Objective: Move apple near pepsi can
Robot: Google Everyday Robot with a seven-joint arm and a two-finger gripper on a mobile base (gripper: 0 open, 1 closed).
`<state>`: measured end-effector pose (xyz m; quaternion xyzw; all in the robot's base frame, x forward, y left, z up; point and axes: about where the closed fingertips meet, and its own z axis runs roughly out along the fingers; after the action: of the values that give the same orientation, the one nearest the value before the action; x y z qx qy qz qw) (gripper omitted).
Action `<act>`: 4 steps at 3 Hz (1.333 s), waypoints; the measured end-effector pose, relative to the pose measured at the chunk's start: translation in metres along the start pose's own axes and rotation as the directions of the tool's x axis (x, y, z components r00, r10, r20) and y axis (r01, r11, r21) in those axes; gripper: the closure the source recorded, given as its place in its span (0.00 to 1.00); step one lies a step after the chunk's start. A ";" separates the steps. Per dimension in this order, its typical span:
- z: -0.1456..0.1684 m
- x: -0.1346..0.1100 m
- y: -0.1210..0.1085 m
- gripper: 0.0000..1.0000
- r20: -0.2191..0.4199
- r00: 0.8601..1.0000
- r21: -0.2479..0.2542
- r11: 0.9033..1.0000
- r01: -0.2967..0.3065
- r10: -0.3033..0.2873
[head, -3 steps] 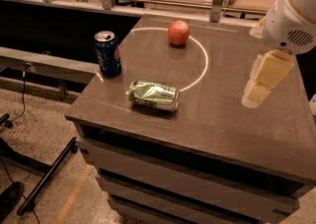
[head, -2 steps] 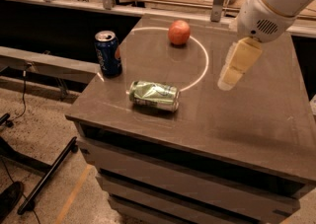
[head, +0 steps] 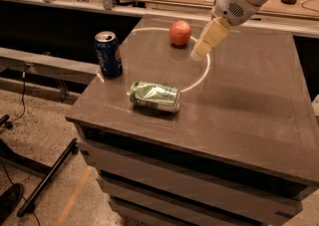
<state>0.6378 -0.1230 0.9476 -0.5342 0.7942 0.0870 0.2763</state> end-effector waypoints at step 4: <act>0.061 -0.055 -0.063 0.00 0.191 0.956 0.105 0.964 -0.244 0.221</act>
Offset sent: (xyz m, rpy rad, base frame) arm 0.1075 0.0303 0.0005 0.2057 -0.1126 -0.3506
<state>0.7311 -0.0785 0.9362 -0.4085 0.8276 0.1155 0.3673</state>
